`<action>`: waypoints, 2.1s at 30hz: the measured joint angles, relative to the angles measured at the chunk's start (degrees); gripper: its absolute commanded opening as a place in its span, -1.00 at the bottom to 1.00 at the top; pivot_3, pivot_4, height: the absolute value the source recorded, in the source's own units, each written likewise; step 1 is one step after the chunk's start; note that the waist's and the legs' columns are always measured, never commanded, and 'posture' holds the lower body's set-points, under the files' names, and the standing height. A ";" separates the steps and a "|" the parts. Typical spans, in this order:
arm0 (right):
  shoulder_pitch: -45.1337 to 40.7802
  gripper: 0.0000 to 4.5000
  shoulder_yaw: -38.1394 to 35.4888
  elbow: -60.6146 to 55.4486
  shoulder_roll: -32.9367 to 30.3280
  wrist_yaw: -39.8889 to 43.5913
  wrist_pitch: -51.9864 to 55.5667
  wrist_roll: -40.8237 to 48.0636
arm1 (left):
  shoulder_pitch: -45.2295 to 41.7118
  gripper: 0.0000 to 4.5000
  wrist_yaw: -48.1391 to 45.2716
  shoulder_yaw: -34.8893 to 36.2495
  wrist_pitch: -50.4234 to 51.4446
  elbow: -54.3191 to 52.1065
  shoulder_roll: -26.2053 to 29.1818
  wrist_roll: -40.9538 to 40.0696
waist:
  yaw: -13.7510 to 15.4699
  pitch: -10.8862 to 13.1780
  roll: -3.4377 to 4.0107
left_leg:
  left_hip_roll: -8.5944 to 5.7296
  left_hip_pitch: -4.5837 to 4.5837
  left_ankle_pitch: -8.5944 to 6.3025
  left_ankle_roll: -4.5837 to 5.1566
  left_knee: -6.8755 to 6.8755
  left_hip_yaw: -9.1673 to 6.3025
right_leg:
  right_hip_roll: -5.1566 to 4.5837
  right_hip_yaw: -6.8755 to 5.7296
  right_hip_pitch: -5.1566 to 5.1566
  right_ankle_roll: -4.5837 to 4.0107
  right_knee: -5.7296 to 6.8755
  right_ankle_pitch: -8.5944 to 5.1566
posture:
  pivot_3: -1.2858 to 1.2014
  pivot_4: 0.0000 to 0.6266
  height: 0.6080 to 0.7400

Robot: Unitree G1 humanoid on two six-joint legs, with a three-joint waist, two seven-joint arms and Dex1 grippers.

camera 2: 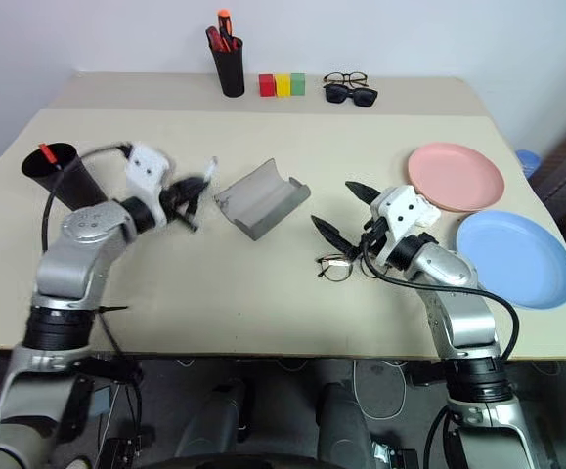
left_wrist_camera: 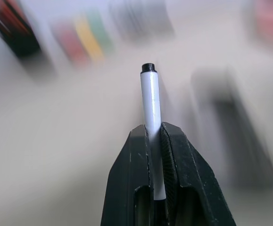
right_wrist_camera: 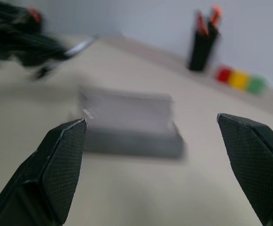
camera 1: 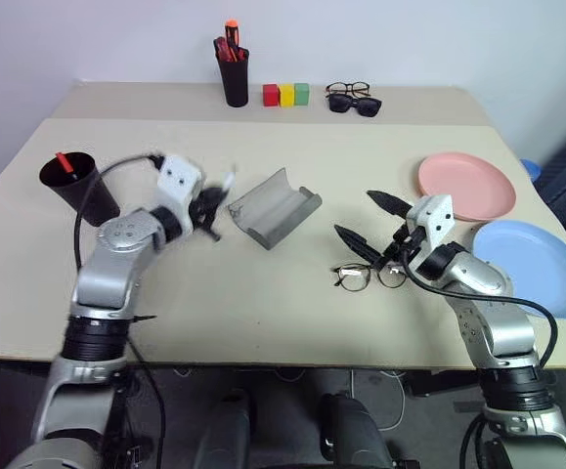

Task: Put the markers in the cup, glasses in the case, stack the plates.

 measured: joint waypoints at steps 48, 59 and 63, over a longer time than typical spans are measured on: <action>-6.37 1.00 6.58 8.37 1.76 15.00 -3.34 1.47 | -16.11 0.35 54.50 6.22 -47.71 63.72 6.13 21.53 | 0.04 -0.01 -0.19 | -0.03 0.01 0.00 -0.03 -0.01 0.03 | 0.03 -0.10 0.01 0.30 0.07 0.11 | 0.03 -0.52 1.00; 0.31 1.00 2.56 4.41 -1.87 11.18 -2.71 0.63 | -12.99 0.35 4.70 -7.55 -4.43 21.52 4.63 -2.51 | 0.14 0.00 -0.18 | -0.05 -0.04 0.02 -0.06 0.00 0.03 | 0.01 -0.09 0.04 0.27 0.02 0.10 | 0.03 -0.52 1.00; 5.78 1.00 -0.96 -1.04 -3.61 8.03 -1.62 0.67 | -18.70 0.35 -2.49 -12.79 18.17 21.03 0.60 -6.04 | -0.61 0.00 -0.13 | -0.03 0.02 0.01 -0.03 -0.02 -0.02 | 0.03 -0.10 0.05 0.46 0.06 -0.04 | 0.03 -0.52 1.00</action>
